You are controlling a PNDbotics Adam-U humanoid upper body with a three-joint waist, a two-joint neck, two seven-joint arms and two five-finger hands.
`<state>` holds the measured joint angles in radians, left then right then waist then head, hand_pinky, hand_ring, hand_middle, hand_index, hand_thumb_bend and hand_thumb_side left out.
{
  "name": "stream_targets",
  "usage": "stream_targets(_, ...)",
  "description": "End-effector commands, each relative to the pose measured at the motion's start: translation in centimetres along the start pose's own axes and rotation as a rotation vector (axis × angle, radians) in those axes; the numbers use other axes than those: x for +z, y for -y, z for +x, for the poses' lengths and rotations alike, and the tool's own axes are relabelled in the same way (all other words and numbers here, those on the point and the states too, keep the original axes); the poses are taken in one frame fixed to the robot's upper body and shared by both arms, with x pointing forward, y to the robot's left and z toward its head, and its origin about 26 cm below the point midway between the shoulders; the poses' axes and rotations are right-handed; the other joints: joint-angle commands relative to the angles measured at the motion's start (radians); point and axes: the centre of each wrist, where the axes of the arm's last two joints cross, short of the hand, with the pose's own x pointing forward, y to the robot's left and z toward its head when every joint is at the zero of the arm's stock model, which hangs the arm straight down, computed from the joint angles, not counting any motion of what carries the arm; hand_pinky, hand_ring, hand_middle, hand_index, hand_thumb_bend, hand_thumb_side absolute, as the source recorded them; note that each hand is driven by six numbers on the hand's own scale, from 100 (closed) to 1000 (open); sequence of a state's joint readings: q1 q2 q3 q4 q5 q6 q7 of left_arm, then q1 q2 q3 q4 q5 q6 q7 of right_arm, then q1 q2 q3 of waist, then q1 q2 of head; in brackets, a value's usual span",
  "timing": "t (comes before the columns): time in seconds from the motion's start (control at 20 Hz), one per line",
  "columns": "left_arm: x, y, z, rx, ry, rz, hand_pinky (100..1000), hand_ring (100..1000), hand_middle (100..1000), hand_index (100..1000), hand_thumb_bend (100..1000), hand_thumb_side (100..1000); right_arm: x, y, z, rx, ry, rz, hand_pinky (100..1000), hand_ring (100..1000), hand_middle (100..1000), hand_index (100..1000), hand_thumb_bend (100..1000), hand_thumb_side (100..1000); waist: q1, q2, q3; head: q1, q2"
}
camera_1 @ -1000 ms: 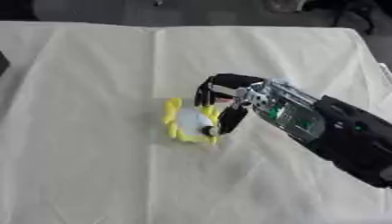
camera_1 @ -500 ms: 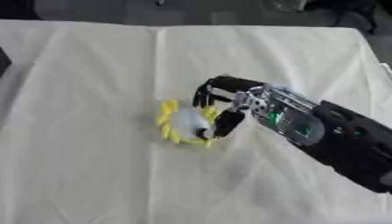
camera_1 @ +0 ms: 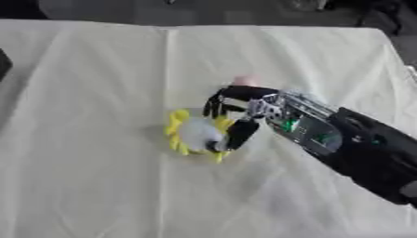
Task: Pick up the objects with one hand, pass them to the other hand, and then place them into the box on the other side of the table.
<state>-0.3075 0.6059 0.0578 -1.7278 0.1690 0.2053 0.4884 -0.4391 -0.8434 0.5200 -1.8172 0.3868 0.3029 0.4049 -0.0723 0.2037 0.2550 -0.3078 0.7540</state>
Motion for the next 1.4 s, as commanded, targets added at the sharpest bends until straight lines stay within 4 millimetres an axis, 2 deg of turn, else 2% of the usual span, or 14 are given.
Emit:
stream_targets(0.05, -0.4, -0.6, 1.0, -0.006, 0.037, 0.014, 802, 637, 673, 645, 782, 498, 0.1, 0.7, 0.0, 0.026, -0.006, -0.001, 781, 720, 651, 783, 441, 407, 0.001, -0.012, 0.003, -0.004, 0.004)
stream_targets(0.3, -0.4, -0.5, 1.0, -0.003, 0.037, 0.015, 802, 635, 671, 643, 782, 497, -0.4, 0.6, 0.0, 0.027, -0.014, 0.012, 777, 696, 610, 748, 449, 410, 0.002, -0.010, 0.005, -0.010, 0.009)
stream_targets(0.6, -0.4, -0.5, 1.0, -0.002, 0.038, 0.017, 802, 633, 669, 641, 781, 496, -0.8, 0.6, 0.0, 0.009, -0.011, 0.004, 769, 648, 563, 701, 448, 336, 0.003, -0.008, 0.007, -0.014, 0.016)
stream_targets(1.0, -0.3, -0.5, 0.9, -0.002, 0.031, 0.023, 802, 629, 665, 636, 774, 493, -1.2, 0.4, -0.5, -0.014, 0.001, 0.002, 756, 588, 504, 637, 333, 283, 0.004, -0.007, 0.008, -0.015, 0.016)
stream_targets(1.05, -0.3, -0.5, 0.9, -0.002, 0.030, 0.024, 802, 629, 665, 636, 778, 493, -1.1, 0.4, -0.5, -0.021, 0.004, -0.001, 756, 587, 502, 635, 350, 259, 0.004, -0.007, 0.007, -0.014, 0.016)
stream_targets(1.2, -0.3, -0.6, 0.8, -0.003, 0.027, 0.026, 802, 627, 662, 633, 776, 493, -0.9, 0.5, -0.6, -0.047, 0.025, -0.003, 753, 570, 476, 599, 309, 217, 0.004, -0.007, 0.006, -0.009, 0.015)
stream_targets(1.35, -0.3, -0.6, 0.7, -0.005, 0.024, 0.029, 802, 626, 660, 631, 775, 493, -0.3, 0.9, -0.6, -0.092, 0.056, -0.011, 750, 557, 453, 566, 277, 205, 0.004, -0.009, 0.003, -0.003, 0.002)
stream_targets(1.4, -0.3, -0.6, 0.7, -0.006, 0.024, 0.029, 802, 626, 659, 631, 773, 492, 0.0, 1.0, -0.5, -0.107, 0.066, -0.010, 748, 552, 445, 555, 259, 177, 0.004, -0.009, 0.002, -0.003, -0.003)
